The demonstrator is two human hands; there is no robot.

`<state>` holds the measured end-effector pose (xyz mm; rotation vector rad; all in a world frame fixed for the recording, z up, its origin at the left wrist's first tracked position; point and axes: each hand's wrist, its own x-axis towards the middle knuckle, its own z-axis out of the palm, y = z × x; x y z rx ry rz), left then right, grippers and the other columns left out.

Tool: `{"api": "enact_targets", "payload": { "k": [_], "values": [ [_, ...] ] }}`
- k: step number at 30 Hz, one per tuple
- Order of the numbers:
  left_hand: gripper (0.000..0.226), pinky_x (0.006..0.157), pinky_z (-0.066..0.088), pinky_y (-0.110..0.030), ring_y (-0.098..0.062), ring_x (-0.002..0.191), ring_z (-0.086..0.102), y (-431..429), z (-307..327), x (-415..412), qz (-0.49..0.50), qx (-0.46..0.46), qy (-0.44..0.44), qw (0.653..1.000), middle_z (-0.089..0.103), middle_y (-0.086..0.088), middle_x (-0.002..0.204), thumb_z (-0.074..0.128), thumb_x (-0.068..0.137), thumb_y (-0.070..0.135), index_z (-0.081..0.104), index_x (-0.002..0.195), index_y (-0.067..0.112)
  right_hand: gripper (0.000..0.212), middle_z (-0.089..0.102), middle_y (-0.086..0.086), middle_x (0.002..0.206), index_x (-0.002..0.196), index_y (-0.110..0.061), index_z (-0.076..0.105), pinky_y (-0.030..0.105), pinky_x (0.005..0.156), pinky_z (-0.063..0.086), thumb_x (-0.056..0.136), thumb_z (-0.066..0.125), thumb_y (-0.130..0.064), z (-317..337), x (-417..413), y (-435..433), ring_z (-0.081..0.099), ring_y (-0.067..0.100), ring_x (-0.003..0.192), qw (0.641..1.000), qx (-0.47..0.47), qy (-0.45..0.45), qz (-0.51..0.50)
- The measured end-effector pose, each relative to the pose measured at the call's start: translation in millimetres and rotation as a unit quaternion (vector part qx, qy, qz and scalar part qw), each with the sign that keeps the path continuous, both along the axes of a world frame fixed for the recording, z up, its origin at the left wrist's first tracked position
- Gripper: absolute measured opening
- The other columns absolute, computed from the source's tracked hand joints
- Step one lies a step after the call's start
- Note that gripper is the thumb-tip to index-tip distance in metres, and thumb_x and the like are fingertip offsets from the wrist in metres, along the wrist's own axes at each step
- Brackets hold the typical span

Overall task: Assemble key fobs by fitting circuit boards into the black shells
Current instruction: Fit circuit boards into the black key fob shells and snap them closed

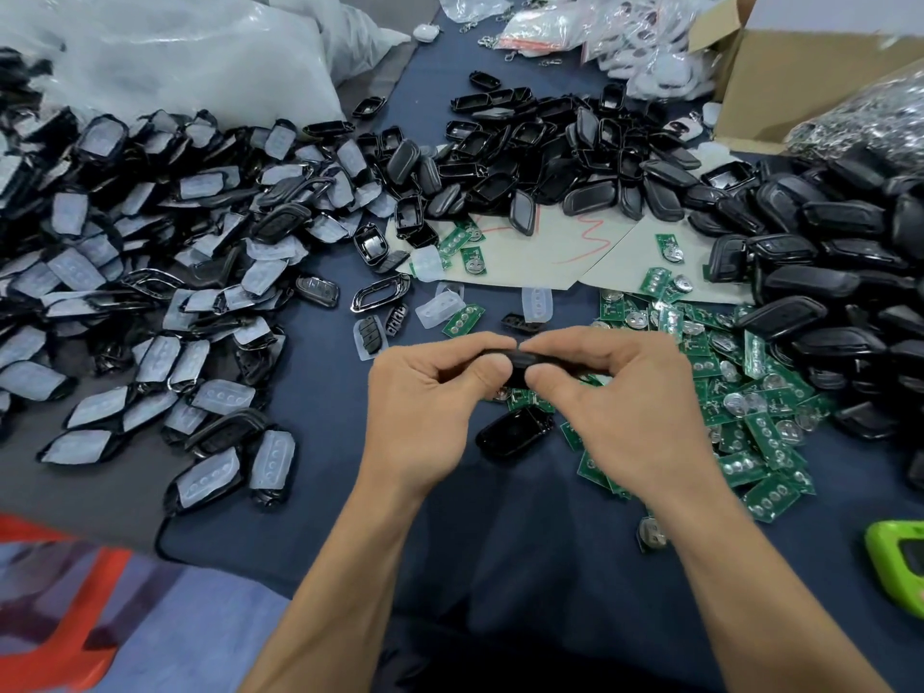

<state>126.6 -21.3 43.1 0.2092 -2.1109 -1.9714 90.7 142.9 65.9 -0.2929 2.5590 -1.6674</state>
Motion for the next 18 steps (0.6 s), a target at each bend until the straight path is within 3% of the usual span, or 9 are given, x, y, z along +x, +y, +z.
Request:
{"api": "enact_targets", "payload": {
  "k": [2,4,6,9,11,13,15,18],
  "values": [
    [0.025,0.071,0.057,-0.023,0.0,0.073,0.071,-4,0,1,-0.021,-0.152,-0.013,0.988,0.077,0.023,0.079,0.074,0.086,0.018,0.08,0.088,0.042,0.033,0.074,-0.029,0.08,0.078,-0.047,0.077,0.01,0.075,0.052,0.078,0.081,-0.014,1,-1,3,0.071,-0.006,0.081,0.996,0.079,-0.015,0.042],
    [0.022,0.073,0.056,-0.025,0.0,0.073,0.07,-3,1,1,-0.014,-0.246,-0.02,0.969,0.075,0.028,0.083,0.07,0.082,0.038,0.074,0.098,0.052,0.04,0.076,-0.023,0.078,0.075,-0.045,0.077,0.013,0.071,0.053,0.079,0.081,-0.006,1,-3,5,0.073,-0.002,0.076,0.996,0.044,-0.067,0.05],
    [0.025,0.076,0.057,-0.022,0.001,0.075,0.069,1,2,-1,0.021,-0.156,-0.033,0.987,0.077,0.025,0.088,0.071,0.076,0.047,0.077,0.1,0.05,0.033,0.078,-0.008,0.075,0.081,-0.03,0.081,0.016,0.065,0.053,0.079,0.08,0.004,-3,-3,3,0.072,0.006,0.067,0.984,-0.106,-0.139,0.017],
    [0.028,0.084,0.057,-0.026,-0.008,0.09,0.072,7,-2,-6,-0.012,0.033,-0.058,0.998,0.08,0.011,0.097,0.075,0.077,0.043,0.08,0.103,0.036,0.021,0.07,0.004,0.063,0.085,-0.014,0.08,0.018,0.054,0.048,0.082,0.075,0.006,-9,1,-5,0.057,0.01,0.051,0.933,-0.281,-0.222,-0.04],
    [0.016,0.078,0.055,-0.026,-0.012,0.078,0.066,12,-2,-4,-0.052,0.073,-0.055,0.994,0.075,0.003,0.083,0.071,0.09,0.035,0.081,0.093,0.023,0.015,0.067,0.002,0.059,0.085,-0.01,0.078,0.018,0.052,0.046,0.082,0.073,0.004,-13,5,-12,0.055,0.009,0.048,0.907,-0.329,-0.256,-0.059],
    [0.029,0.067,0.054,-0.027,-0.019,0.066,0.059,19,-1,-3,-0.057,0.124,-0.049,0.989,0.064,-0.01,0.068,0.061,0.1,0.029,0.077,0.082,0.013,0.012,0.067,0.0,0.058,0.086,-0.008,0.076,0.018,0.053,0.046,0.08,0.072,0.002,-13,10,-17,0.055,0.009,0.048,0.893,-0.349,-0.274,-0.077],
    [0.039,0.06,0.052,-0.029,-0.022,0.058,0.054,26,1,-2,-0.031,0.178,-0.052,0.982,0.058,-0.02,0.066,0.057,0.103,0.032,0.076,0.084,0.004,0.014,0.067,0.001,0.058,0.089,-0.006,0.077,0.017,0.052,0.045,0.085,0.071,0.005,-14,12,-21,0.055,0.009,0.048,0.894,-0.348,-0.266,-0.087],
    [0.04,0.05,0.049,-0.024,-0.018,0.051,0.053,36,5,-3,0.048,0.203,-0.07,0.976,0.065,-0.016,0.068,0.054,0.106,0.029,0.08,0.085,0.006,0.021,0.068,0.004,0.061,0.082,-0.011,0.081,0.017,0.051,0.044,0.085,0.071,0.007,-15,15,-27,0.054,0.01,0.05,0.901,-0.345,-0.243,-0.099]
  ]
}}
